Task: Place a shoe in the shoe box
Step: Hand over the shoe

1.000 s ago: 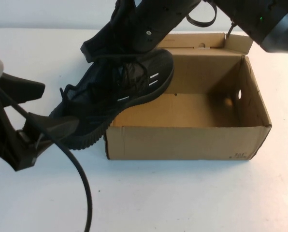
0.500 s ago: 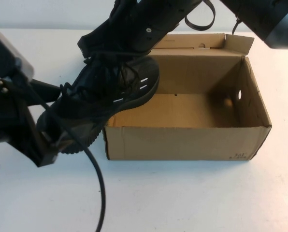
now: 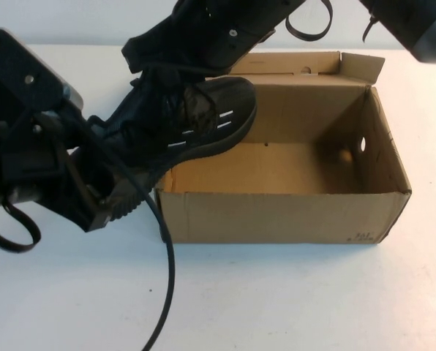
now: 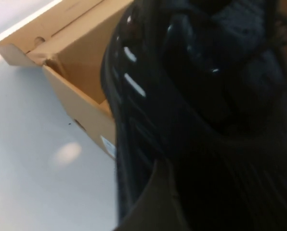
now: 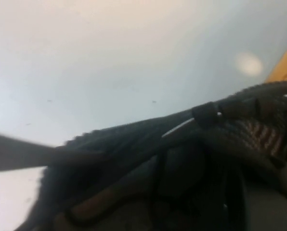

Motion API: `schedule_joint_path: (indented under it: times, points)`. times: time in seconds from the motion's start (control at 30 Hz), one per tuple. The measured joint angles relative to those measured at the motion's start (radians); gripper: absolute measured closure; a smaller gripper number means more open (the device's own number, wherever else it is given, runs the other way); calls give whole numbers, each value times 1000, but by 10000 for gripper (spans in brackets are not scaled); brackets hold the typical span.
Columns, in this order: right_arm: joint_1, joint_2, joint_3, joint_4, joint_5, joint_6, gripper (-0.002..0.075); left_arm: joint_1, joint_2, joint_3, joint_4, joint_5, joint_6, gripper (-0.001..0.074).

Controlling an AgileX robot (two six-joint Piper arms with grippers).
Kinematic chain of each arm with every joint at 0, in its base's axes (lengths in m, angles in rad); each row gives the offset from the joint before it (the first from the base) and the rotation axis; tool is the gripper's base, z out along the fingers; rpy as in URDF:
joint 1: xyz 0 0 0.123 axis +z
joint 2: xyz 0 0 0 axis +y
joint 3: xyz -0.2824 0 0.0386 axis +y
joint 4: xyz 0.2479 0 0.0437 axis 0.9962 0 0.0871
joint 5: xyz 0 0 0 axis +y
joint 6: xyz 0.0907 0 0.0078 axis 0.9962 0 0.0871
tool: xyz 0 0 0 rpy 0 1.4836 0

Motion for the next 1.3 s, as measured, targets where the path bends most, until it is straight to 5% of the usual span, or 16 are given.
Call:
schedule_joint_path:
  times: [0.13,0.47,0.7,0.87,1.1,1.3]
  points:
    - [0,0,-14,48,3,-27,732,0,11,0,9,-11,-14,233]
    - [0,2,-18,66,7,-52,732,0,11,0,11,-28,-38,671]
    - [0,2,-18,75,8,-199,720,0,11,0,11,-28,-39,705]
    - [-1,2,-18,141,-5,-358,562,0,13,0,24,-6,-39,706]
    - [-1,2,-18,181,-12,-507,161,0,13,0,41,34,-11,708]
    - [-1,-43,-18,179,-12,-690,108,0,-9,-49,76,113,117,708]
